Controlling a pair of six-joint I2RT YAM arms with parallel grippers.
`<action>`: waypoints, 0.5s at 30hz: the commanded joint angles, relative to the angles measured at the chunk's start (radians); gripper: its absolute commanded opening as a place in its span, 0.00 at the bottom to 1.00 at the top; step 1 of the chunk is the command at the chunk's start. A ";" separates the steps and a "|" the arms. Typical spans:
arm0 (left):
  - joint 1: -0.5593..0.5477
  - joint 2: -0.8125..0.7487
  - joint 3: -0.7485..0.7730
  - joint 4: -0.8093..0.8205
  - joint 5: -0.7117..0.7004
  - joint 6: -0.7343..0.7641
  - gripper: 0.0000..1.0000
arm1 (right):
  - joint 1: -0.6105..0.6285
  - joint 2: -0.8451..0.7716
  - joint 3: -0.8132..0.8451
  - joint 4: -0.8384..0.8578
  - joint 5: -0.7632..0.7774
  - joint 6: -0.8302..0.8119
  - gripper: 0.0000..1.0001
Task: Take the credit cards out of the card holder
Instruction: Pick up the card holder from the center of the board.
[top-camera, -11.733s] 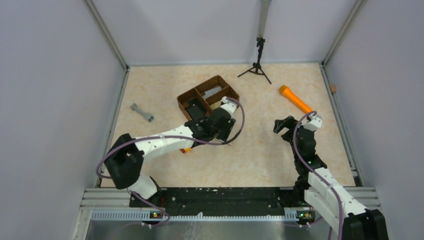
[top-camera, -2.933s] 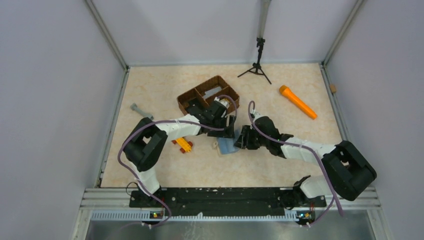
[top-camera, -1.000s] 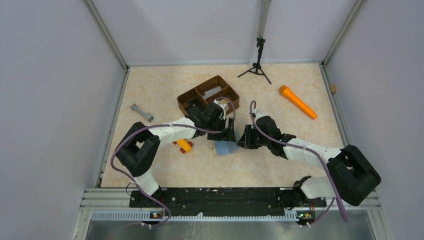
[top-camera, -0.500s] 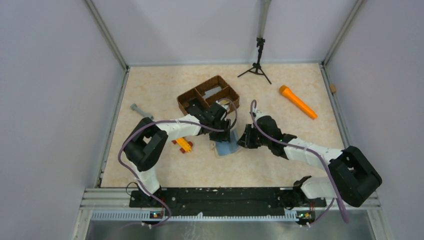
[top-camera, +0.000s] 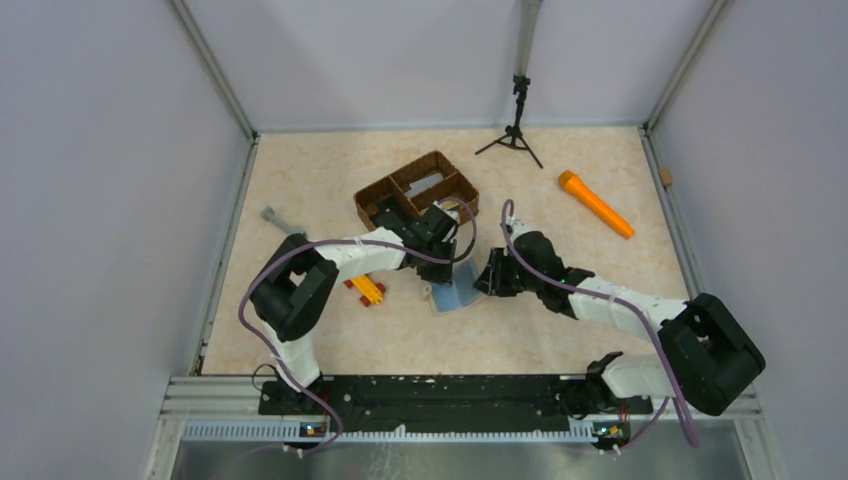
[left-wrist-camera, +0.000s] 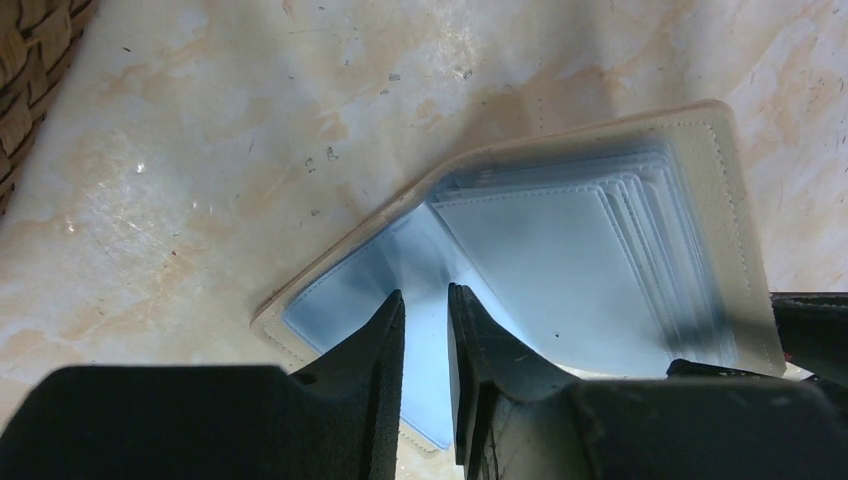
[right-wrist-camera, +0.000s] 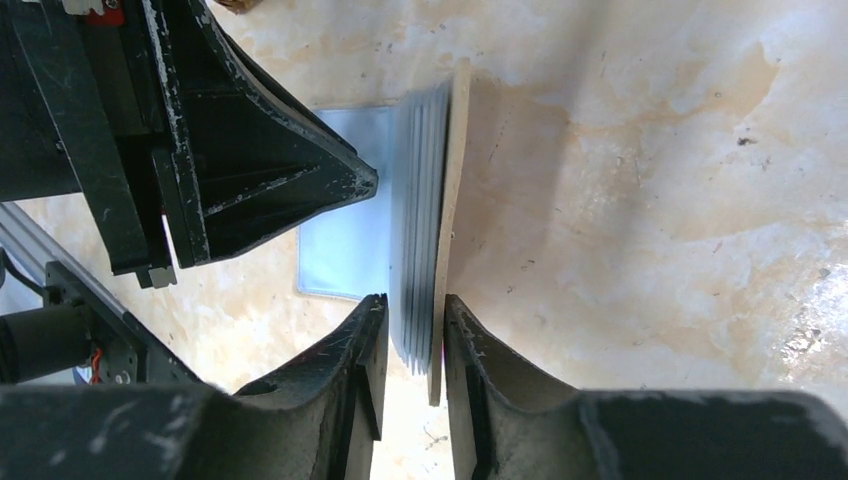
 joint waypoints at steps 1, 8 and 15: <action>0.002 0.047 -0.003 -0.068 -0.081 0.035 0.26 | 0.005 -0.046 0.037 0.003 0.027 -0.009 0.26; 0.000 0.050 0.000 -0.070 -0.081 0.039 0.24 | 0.005 -0.042 0.040 0.007 0.024 -0.004 0.13; -0.003 0.043 -0.004 -0.063 -0.076 0.037 0.24 | 0.005 -0.016 0.041 0.013 0.008 -0.010 0.21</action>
